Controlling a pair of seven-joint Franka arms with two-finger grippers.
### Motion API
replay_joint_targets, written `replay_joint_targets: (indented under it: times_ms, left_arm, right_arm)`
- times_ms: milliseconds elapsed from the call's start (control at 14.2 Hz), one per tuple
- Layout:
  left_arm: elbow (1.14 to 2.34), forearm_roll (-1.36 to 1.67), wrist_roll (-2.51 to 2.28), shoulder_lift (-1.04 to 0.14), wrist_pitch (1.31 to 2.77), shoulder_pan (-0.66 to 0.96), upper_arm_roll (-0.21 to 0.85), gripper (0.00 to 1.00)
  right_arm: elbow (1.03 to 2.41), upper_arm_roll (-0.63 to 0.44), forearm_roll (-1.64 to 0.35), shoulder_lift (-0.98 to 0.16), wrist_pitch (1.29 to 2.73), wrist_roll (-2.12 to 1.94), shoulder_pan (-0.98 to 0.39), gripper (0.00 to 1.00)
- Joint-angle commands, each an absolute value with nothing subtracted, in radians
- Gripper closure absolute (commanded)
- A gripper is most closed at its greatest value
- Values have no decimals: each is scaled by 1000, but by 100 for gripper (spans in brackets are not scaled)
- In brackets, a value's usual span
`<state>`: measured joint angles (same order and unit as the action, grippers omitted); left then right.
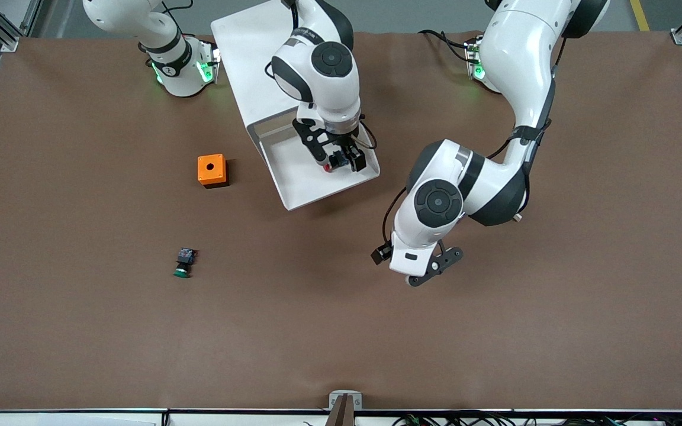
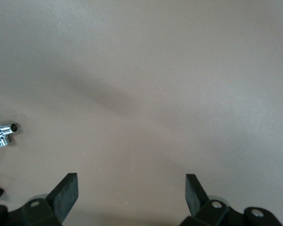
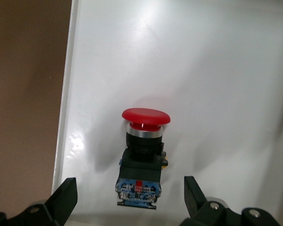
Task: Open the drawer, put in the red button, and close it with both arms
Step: 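Lower the red button into the drawer and open the right gripper, then withdraw the right gripper while the left gripper moves to the drawer front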
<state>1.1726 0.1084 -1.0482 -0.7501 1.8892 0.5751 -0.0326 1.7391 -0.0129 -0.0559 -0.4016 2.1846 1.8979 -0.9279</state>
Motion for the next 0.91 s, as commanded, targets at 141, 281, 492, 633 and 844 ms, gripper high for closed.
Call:
replay_joint_targets:
  times_ms: [141,281,492,633,844]
  left_arm:
    - [1204,92,-1057,-724,1898,586,-34,0]
    - [1204,94,-1057,-724,1898,586,-34,0]
    - [1206,94,-1057,-724,1898,586,-34,0]
    - [1204,94,-1057,-724,1898,586,-34,0]
    - [1206,94,-1057,-724,1898,586,-34,0]
  right_arm:
    - [1710,-23,-35,-419,2168,1815,-928,0]
    - [1691,-26,-34,-417,2142,1749,-919,0]
    - [1643,-26,-34,-416,2060,1659,-881,0]
    - [1617,-26,-34,-407,1985,1567,-847,0]
    - [1592,-26,-35,-376,1858,1410,-783,0]
